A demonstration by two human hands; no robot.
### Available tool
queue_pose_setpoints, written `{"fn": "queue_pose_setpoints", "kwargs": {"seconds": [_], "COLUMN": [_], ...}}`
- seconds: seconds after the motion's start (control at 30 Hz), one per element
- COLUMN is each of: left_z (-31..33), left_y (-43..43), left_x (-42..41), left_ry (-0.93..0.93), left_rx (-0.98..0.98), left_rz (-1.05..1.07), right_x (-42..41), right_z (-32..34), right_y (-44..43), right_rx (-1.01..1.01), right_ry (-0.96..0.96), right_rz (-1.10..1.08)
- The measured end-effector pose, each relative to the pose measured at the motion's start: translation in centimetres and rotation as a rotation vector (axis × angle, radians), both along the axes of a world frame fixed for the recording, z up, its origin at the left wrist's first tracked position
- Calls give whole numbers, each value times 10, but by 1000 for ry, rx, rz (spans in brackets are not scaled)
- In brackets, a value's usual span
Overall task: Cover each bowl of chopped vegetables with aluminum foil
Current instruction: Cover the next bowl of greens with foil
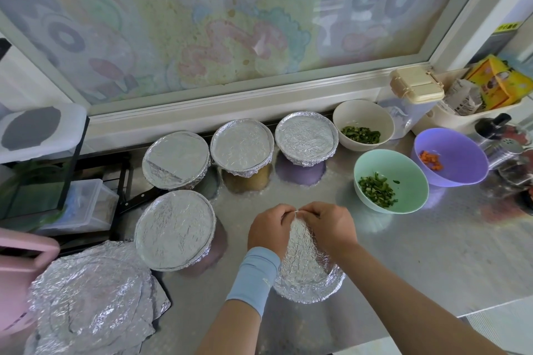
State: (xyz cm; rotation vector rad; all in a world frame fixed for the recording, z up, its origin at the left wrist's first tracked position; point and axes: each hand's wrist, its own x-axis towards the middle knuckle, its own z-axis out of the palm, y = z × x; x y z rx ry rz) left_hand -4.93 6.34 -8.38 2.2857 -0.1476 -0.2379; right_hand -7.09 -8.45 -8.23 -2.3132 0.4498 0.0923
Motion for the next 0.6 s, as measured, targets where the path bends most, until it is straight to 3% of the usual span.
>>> {"fn": "queue_pose_setpoints", "kwargs": {"seconds": [0.33, 0.5, 0.6], "left_z": [4, 5, 4], "left_y": [-3, 1, 1], "left_x": [-14, -2, 2], "left_ry": [45, 54, 73], "left_rx": [-29, 22, -54], "left_rz": [187, 55, -28], "right_x": [-6, -6, -5], "right_z": [1, 1, 2], "right_y": [-3, -3, -4], "right_rx": [-9, 2, 20], "right_ry": [-59, -66, -62], "right_rz": [23, 9, 27]}}
